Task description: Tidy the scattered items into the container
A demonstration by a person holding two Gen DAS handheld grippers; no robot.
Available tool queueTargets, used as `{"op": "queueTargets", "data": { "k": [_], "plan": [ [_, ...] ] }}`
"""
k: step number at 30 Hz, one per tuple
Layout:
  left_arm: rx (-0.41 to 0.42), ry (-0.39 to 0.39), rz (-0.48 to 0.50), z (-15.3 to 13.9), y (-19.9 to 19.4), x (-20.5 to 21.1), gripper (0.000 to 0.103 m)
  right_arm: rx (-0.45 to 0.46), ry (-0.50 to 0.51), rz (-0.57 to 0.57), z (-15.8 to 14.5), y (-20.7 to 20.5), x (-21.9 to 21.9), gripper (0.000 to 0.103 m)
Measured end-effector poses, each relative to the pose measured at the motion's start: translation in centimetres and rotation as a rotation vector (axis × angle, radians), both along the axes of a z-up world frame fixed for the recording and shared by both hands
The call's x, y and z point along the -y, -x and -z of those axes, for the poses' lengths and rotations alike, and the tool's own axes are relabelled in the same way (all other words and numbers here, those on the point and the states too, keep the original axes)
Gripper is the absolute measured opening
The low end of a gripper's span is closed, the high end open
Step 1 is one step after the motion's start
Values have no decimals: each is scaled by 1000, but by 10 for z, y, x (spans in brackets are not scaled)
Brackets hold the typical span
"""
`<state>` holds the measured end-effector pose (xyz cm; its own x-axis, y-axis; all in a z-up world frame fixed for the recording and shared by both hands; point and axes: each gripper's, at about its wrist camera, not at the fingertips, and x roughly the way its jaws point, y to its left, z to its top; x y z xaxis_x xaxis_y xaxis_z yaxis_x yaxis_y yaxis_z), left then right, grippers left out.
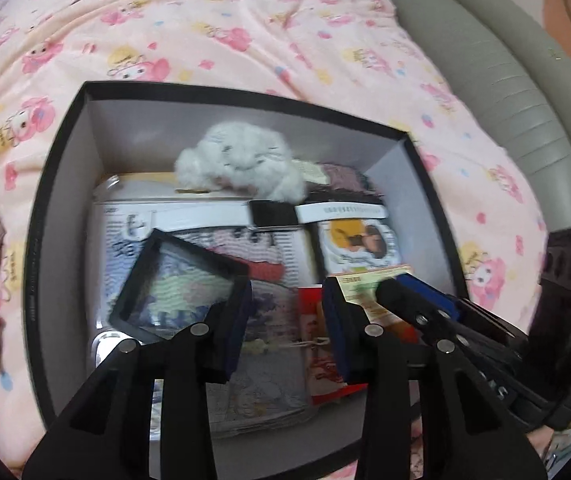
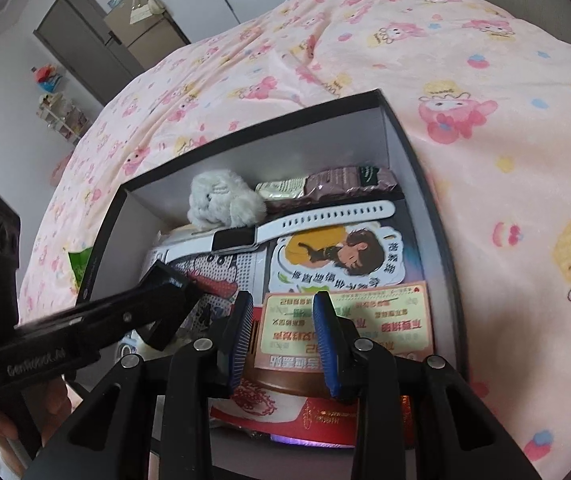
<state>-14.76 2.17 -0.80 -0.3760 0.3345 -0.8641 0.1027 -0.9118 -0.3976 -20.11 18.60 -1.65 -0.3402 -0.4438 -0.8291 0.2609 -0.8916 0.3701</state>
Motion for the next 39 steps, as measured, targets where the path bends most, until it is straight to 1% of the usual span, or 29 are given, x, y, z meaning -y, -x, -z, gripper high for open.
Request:
{"op": "queueTargets", "data": {
  "k": [2, 4, 7, 8, 12, 14, 16, 18, 20, 21, 22, 24, 26, 28, 30, 32, 33, 34, 35, 37, 39],
  "plan": [
    [42, 10, -6, 8, 1, 5, 37, 10, -5, -15, 3, -1, 3, 27],
    [78, -19, 5, 16, 1, 8, 37, 16, -20, -27, 6, -2, 7, 27],
    [45, -105, 46, 8, -12, 6, 37, 27, -31, -36, 10, -4, 11, 27],
    [44, -111, 58, 7, -14, 4, 37, 29, -32, -40, 11, -4, 11, 27],
    [39, -94, 86, 4, -16, -1, 37, 42, -43, -71, 14, -6, 19, 27],
    [22, -75, 56, 0, -18, 5, 37, 61, -39, -101, 17, -8, 24, 27],
    [-3, -7, -25, -6, -20, 18, 37, 64, -17, -138, 16, -12, 29, 27],
    [-21, 19, -85, -6, -17, 34, 37, 71, 20, -180, 13, -13, 37, 27],
    [1, 10, -125, 1, -13, 49, 37, 76, 50, -225, 13, -11, 49, 27],
    [22, 6, -137, 6, -10, 53, 33, 90, 60, -250, 15, -8, 59, 27],
    [39, -9, -138, 9, -9, 56, 33, 117, 71, -266, 18, -5, 66, 27],
    [40, -18, -132, 9, -9, 54, 35, 192, 119, -284, 29, 3, 77, 28],
    [23, -27, -136, 6, -14, 52, 36, 205, 157, -287, 35, 8, 83, 28],
    [25, -34, -145, 4, -18, 55, 36, 221, 175, -300, 38, 12, 90, 28],
    [25, -56, -141, 5, -19, 54, 37, 209, 144, -282, 34, 8, 89, 29],
    [36, -90, -119, 5, -23, 53, 37, 153, 83, -242, 24, 3, 83, 29],
    [36, -113, -102, 3, -24, 53, 38, 122, 59, -204, 17, 1, 75, 29],
    [41, -136, -76, 2, -25, 51, 38, 107, 45, -182, 13, -1, 70, 30],
    [49, -143, -56, 1, -25, 50, 38, 92, 52, -158, 9, -2, 62, 30],
    [55, -124, -23, 0, -24, 43, 38, 81, 70, -111, 4, -1, 47, 31],
    [101, -85, -3, 3, -24, 34, 38, 64, 50, -82, 2, -1, 38, 31]
  ]
}}
